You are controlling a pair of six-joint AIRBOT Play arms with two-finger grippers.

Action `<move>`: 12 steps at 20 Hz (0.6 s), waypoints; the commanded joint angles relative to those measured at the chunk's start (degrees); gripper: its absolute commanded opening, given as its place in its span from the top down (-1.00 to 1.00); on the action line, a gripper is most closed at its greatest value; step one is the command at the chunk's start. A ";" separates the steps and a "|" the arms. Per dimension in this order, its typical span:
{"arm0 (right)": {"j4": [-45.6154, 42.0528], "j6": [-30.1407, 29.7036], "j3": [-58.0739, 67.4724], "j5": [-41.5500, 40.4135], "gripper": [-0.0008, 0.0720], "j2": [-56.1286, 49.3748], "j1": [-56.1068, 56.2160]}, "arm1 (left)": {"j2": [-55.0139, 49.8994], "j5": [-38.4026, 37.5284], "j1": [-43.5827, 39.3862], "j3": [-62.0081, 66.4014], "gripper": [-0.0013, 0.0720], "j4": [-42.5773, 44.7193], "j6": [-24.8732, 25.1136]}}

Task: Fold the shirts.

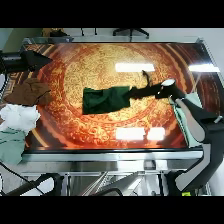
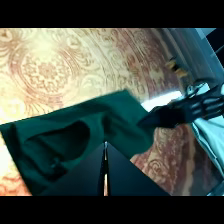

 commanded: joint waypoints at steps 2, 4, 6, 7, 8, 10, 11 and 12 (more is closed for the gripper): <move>0.04 8.00 12.13 -4.52 0.93 6.03 -11.41 | -0.02 -0.04 0.02 0.00 0.94 0.02 0.00; 0.09 15.91 15.91 -4.33 0.93 6.47 -19.43 | -0.02 -0.74 0.02 0.00 0.94 0.02 0.00; 0.00 21.70 17.42 -1.68 0.93 7.58 -26.12 | -0.02 -1.88 0.02 0.00 0.94 0.02 -0.02; -0.15 23.91 17.42 -1.31 0.93 8.35 -29.14 | -0.02 -2.10 0.02 0.00 0.94 0.02 0.00; -0.20 25.97 17.42 -1.31 0.93 8.74 -31.89 | -0.02 -2.05 0.02 0.00 0.94 0.02 0.00; -0.70 29.22 17.42 0.48 0.93 8.79 -37.29 | -0.02 -1.92 0.00 0.00 0.94 0.02 0.00; -2.47 30.53 17.42 2.19 0.93 8.70 -39.69 | -0.02 -1.92 0.02 0.00 0.94 0.07 0.00; -5.51 32.09 17.42 3.93 0.93 8.70 -41.62 | -0.02 -1.95 0.00 0.00 0.94 0.07 0.00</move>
